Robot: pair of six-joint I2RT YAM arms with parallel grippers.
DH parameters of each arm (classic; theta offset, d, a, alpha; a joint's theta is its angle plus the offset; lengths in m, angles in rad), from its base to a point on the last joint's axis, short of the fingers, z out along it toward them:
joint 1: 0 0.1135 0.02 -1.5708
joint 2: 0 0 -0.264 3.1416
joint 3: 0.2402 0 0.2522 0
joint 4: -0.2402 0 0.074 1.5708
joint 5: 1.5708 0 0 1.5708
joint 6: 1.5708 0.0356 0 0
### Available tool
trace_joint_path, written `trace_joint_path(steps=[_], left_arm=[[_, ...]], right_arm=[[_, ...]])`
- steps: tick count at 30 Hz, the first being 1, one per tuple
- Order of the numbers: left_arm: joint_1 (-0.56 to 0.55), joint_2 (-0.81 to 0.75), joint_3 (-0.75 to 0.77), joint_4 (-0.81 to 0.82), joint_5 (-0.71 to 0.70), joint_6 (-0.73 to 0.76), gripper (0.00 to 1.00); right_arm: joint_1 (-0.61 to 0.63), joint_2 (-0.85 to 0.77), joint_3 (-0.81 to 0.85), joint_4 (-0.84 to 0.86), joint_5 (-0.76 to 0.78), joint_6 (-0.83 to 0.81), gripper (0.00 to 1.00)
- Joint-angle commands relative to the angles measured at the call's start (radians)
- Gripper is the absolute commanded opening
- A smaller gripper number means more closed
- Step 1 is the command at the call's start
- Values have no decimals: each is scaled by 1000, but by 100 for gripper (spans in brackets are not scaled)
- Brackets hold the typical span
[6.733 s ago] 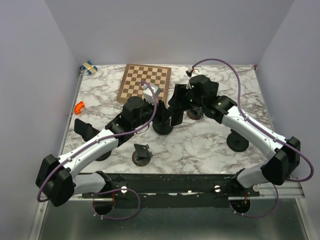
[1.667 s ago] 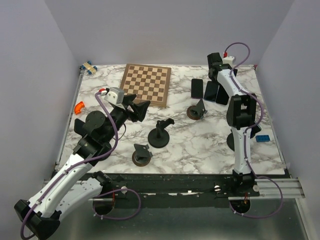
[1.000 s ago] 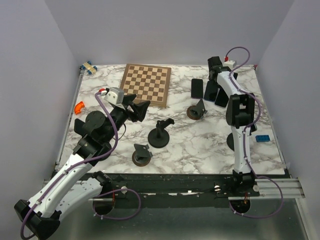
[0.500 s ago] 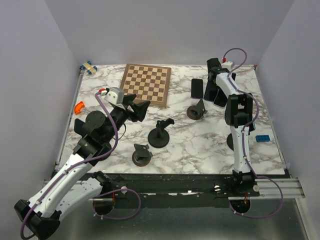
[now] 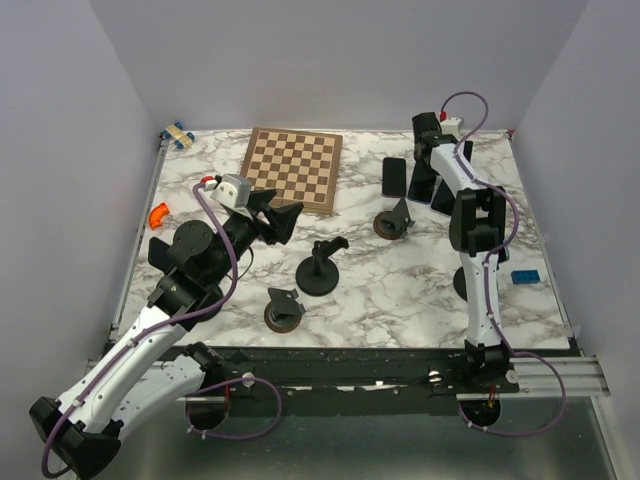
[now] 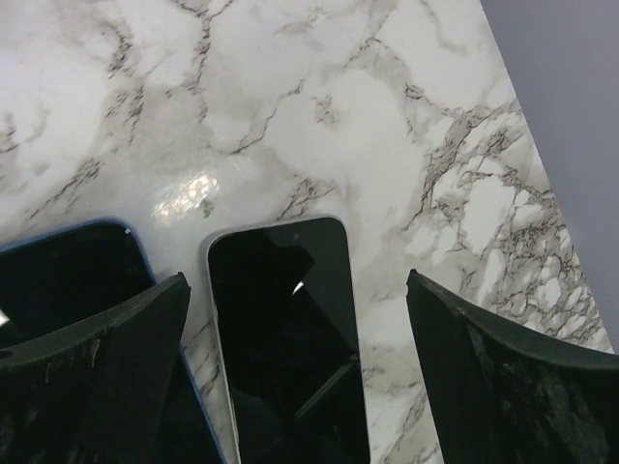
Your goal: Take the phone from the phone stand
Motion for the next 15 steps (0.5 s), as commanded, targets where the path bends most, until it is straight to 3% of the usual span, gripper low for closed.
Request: trace_joint_path(steps=[1, 7, 15], left_arm=[[-2, 1, -5, 22, 33, -13, 76], [-2, 6, -6, 24, 38, -17, 76], [-1, 14, 1, 24, 63, -27, 76]], right_arm=[[50, -129, -36, -25, -40, 14, 100], [121, -327, -203, -26, -183, 70, 100], [169, -732, -481, -4, -564, 137, 100]])
